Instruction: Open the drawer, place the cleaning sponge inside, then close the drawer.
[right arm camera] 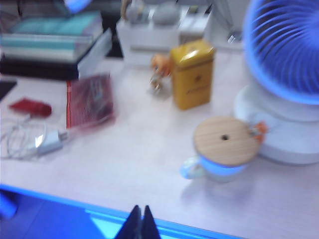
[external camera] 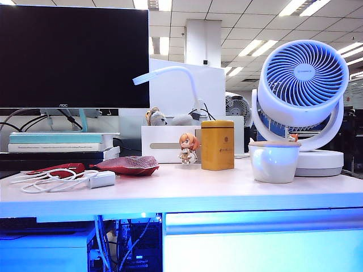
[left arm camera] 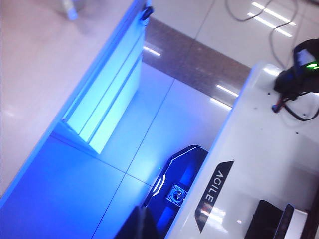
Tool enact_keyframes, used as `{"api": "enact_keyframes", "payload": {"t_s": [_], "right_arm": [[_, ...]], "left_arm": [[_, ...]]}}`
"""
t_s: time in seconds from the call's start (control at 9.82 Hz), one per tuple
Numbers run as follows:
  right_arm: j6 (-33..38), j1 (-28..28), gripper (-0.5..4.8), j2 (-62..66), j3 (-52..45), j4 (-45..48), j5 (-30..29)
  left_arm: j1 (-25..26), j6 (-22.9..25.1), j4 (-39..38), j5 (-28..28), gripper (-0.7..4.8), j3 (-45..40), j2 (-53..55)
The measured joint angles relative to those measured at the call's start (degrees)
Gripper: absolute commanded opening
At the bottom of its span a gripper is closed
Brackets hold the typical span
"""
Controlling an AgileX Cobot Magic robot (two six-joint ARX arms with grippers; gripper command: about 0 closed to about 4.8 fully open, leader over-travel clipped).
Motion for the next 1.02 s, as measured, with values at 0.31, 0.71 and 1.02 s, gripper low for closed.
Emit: {"api": "enact_keyframes", "payload": {"t_s": [0.31,0.71,1.02], "right_arm": [[-0.1,0.0,-0.06,-22.3,-20.2,2.7,3.9],[-0.1,0.0,-0.06,-34.7,-24.9,0.2,3.9],[4.5,-0.1,-0.06,-37.9,-34.4,-4.2,3.9]], "left_arm": [[-1.6,-1.1,9.6,-3.0,-0.05,-0.1,-1.5],[-4.5,-3.7,20.5,-12.4,-0.05,-0.3,-8.2],[-4.5,-4.0,7.6,-28.4,-0.05,-0.2,-23.8]]}}
